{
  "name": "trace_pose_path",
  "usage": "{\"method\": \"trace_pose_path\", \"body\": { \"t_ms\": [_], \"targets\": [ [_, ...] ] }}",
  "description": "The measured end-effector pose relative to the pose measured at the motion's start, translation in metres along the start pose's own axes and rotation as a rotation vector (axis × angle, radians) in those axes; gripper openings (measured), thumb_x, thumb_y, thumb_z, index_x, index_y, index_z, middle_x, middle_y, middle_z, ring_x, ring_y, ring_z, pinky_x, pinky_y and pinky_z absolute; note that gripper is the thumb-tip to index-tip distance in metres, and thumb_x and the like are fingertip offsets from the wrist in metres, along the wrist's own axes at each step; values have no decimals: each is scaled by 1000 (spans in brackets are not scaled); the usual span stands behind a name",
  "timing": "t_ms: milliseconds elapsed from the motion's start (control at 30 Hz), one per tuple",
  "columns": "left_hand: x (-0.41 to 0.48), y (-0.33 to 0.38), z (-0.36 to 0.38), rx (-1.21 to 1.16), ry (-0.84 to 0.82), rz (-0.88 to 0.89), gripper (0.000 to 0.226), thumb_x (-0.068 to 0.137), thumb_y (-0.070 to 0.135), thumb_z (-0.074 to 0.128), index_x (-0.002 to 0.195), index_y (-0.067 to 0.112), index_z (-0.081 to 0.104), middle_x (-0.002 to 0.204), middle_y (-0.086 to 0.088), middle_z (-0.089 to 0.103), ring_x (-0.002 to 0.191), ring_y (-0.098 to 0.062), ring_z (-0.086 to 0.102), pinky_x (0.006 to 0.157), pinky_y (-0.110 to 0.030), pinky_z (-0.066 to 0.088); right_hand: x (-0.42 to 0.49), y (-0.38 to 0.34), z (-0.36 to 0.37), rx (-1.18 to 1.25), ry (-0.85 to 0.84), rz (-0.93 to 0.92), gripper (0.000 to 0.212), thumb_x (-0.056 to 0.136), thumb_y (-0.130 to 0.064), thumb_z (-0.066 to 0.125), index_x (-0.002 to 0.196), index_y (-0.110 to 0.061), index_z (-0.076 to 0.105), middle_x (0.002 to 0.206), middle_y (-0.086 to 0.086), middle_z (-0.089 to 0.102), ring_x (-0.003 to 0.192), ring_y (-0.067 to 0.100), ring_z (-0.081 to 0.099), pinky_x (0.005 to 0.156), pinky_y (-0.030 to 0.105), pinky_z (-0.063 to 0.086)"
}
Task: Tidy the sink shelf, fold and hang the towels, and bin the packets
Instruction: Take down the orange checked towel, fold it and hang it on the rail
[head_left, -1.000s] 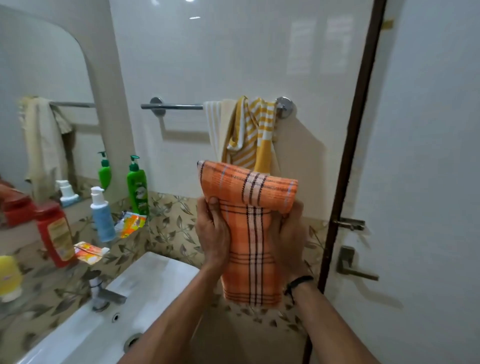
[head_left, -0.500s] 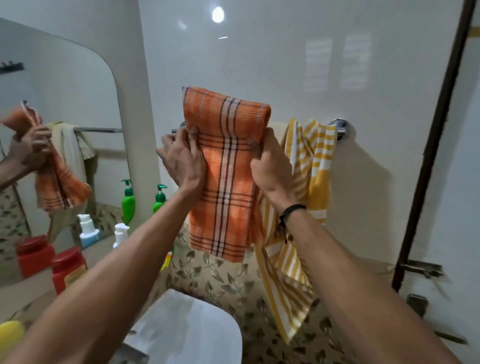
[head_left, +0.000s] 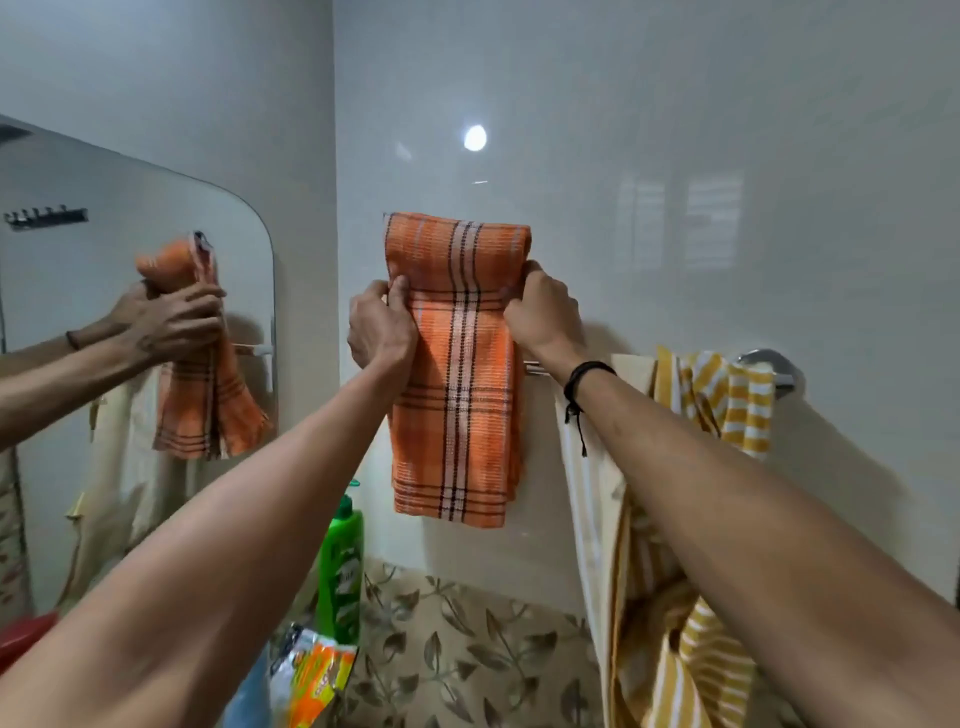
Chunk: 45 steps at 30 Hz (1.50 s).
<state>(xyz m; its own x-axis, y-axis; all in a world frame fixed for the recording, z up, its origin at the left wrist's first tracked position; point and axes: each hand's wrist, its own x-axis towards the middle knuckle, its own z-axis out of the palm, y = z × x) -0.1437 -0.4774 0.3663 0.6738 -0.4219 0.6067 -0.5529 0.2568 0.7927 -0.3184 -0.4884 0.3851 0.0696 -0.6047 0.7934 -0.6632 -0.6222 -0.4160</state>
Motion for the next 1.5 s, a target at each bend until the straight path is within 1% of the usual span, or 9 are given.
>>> {"method": "trace_pose_path", "body": {
  "t_ms": [333, 500, 667, 800, 1000, 1100, 1267, 1400, 1500],
  "targets": [
    [8, -29, 35, 181, -85, 236, 22, 93, 9, 53, 114, 17, 54, 112, -9, 65, 98, -33, 61, 74, -38, 41, 3, 26, 24, -343, 77, -177, 50, 83, 0, 57, 126, -13, 34, 121, 15, 43, 97, 37, 57, 60, 38, 43],
    [22, -39, 29, 412, -294, 641, 26, 104, 28, 46, 117, 23, 67, 118, -7, 69, 108, -32, 55, 83, -43, 45, 4, 26, 31, -507, 218, -396, 67, 68, 9, 54, 121, -28, 36, 116, 10, 35, 98, 29, 44, 63, 35, 48],
    [25, -35, 8, 548, -564, 498, 50, 104, 60, 24, 143, 43, 51, 124, -25, 59, 122, -43, 55, 106, -50, 45, 6, 29, 29, -653, 97, -354, 25, 91, -18, 52, 111, -18, 66, 133, 6, 46, 116, 31, 42, 87, 47, 44],
    [30, -24, 10, 609, -745, 378, 57, 103, 63, 24, 154, 40, 37, 150, -20, 49, 139, -38, 45, 119, -50, 32, 7, 31, 29, -723, 138, -514, 33, 97, -35, 45, 101, -15, 70, 133, 2, 49, 115, 28, 44, 84, 47, 40],
    [47, -21, 19, 466, -1034, 190, 54, 103, 58, 35, 111, 19, 70, 124, -10, 69, 113, -29, 66, 111, -48, 45, 6, 17, 17, -597, -215, -377, 68, 104, -57, 21, 104, -13, 73, 118, 9, 65, 111, 29, 56, 91, 43, 40],
    [48, -23, 24, 610, -924, 322, 69, 92, 69, 25, 132, 28, 63, 136, -9, 55, 131, -31, 48, 117, -55, 32, 10, 7, 13, -566, -348, -223, 73, 100, -68, 18, 97, -16, 70, 110, 10, 71, 104, 30, 63, 81, 39, 38],
    [29, -10, 21, 307, -852, 631, 27, 106, 15, 42, 130, 14, 56, 124, -9, 65, 111, -27, 62, 95, -40, 50, 19, 14, 26, -506, -620, -22, 89, 86, -85, 18, 126, -20, 64, 125, 7, 67, 109, 29, 63, 95, 45, 49],
    [30, -10, 22, 319, -965, 434, 28, 107, 34, 36, 129, 29, 53, 120, -5, 67, 105, -26, 65, 97, -44, 51, 25, 19, 30, -362, -745, 100, 91, 83, -88, 20, 124, -20, 65, 130, 6, 65, 113, 29, 62, 106, 48, 44],
    [30, -4, 24, 512, -999, 331, 44, 100, 51, 30, 97, 28, 67, 110, -5, 69, 96, -21, 66, 99, -47, 48, 27, 23, 28, -331, -816, 70, 76, 94, -77, 22, 118, -20, 66, 133, 6, 62, 114, 26, 58, 109, 43, 40]
  ]
}}
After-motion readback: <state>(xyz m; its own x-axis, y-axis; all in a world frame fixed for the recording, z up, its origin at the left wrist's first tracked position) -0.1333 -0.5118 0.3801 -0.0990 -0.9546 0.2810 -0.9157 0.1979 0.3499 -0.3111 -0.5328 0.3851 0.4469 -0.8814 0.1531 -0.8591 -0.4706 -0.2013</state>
